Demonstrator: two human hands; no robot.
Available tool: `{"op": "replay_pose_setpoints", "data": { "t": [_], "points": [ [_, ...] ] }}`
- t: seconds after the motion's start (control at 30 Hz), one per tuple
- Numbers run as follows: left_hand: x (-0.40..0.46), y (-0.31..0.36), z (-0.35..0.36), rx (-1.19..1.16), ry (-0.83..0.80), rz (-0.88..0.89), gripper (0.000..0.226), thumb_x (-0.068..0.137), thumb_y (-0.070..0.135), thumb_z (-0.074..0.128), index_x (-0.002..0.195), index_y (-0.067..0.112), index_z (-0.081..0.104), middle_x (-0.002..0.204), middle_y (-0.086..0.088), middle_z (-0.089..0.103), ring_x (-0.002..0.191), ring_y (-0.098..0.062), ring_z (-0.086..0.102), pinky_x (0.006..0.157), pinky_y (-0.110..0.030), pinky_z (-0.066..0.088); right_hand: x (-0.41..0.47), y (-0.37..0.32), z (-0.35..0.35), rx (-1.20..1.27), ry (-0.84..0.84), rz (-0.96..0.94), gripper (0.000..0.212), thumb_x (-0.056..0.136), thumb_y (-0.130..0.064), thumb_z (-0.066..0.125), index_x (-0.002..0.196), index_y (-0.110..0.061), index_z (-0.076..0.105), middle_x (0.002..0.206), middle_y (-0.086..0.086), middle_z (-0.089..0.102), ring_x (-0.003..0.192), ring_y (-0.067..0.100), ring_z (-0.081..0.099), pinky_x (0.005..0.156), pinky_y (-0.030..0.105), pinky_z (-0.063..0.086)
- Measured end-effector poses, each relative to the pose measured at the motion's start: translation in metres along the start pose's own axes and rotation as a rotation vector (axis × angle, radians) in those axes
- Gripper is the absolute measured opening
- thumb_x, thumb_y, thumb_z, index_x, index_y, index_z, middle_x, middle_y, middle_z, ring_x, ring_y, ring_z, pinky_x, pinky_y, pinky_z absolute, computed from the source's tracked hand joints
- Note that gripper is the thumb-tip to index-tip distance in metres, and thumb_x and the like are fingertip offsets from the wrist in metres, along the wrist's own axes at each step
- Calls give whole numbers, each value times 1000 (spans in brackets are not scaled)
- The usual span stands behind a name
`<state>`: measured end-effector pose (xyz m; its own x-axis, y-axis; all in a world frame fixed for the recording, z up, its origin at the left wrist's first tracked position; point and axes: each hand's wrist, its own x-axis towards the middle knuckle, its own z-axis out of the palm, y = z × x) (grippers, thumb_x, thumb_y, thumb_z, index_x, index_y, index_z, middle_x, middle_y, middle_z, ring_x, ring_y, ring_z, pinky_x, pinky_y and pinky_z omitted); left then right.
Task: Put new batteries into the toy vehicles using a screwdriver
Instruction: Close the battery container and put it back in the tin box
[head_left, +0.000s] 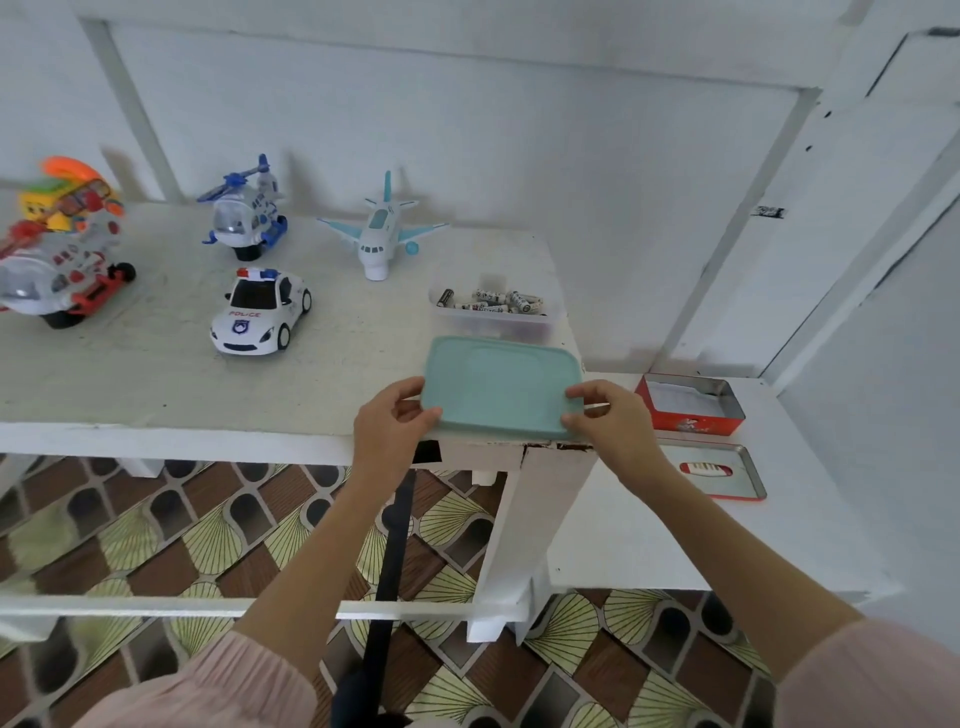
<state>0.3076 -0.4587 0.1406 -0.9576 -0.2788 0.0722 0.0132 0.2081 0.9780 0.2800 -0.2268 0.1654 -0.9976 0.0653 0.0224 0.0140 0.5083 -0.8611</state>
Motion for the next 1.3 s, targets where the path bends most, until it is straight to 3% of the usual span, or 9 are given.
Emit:
{"op": "replay_pose_setpoints", "data": {
  "t": [0.1,0.33,0.53,0.67,0.77,0.83,0.9,1.07,1.3],
  "points": [
    [0,0,0,4,1,26,45,84,0,67,127,5,56,122,-10,63,105,-21,62,93,-38,53,-1,-1,-1,-7,14,-39,24,82,-6,66,103,-17,61,113,5,57,89,17,58,74,25,53],
    [19,12,0,-3,71,113,47,83,-1,67,127,11,56,121,-5,61,101,-17,63,88,-26,54,12,-16,-4,15,105,-182,24,82,-4,63,104,-15,63,108,-1,58,75,1,54,66,1,40],
    [61,22,6,-17,131,149,45,83,-4,66,125,7,57,119,-8,62,101,-19,61,83,-20,53,54,-33,4,8,140,-176,27,84,-1,60,109,-12,63,106,4,62,67,2,52,62,5,42],
    [95,29,11,-45,163,131,45,81,-5,65,124,6,59,118,-9,62,99,-18,60,83,-22,53,90,-48,9,-21,177,-169,29,83,1,59,109,-10,64,109,5,63,66,2,53,62,0,40],
    [121,37,16,-8,167,129,43,81,-5,64,123,5,60,117,-9,62,100,-18,58,88,-28,51,112,-57,12,-34,164,-118,31,81,3,58,108,-10,64,109,5,63,82,12,58,73,9,42],
    [134,39,20,48,153,124,42,82,-3,64,123,6,60,117,-9,62,103,-18,57,85,-20,48,123,-60,13,-60,163,-86,31,80,3,57,109,-9,65,109,6,63,93,14,55,77,10,36],
    [142,38,23,95,135,122,41,83,-2,63,123,7,60,117,-9,62,103,-17,54,76,-8,41,129,-59,15,-72,165,-68,32,81,2,56,110,-8,64,111,6,63,96,15,55,79,9,34],
    [148,30,29,127,129,105,40,87,0,60,126,6,58,121,-9,59,102,-15,52,70,-1,38,133,-56,17,-124,141,-47,31,85,-1,54,114,-7,62,115,7,62,102,23,58,89,22,40],
    [146,20,34,117,143,93,38,92,6,56,130,5,55,122,-8,54,106,-15,52,68,4,36,136,-50,15,-141,112,-32,29,87,-6,55,115,-8,63,117,7,62,105,23,58,95,26,40]
  ]
}}
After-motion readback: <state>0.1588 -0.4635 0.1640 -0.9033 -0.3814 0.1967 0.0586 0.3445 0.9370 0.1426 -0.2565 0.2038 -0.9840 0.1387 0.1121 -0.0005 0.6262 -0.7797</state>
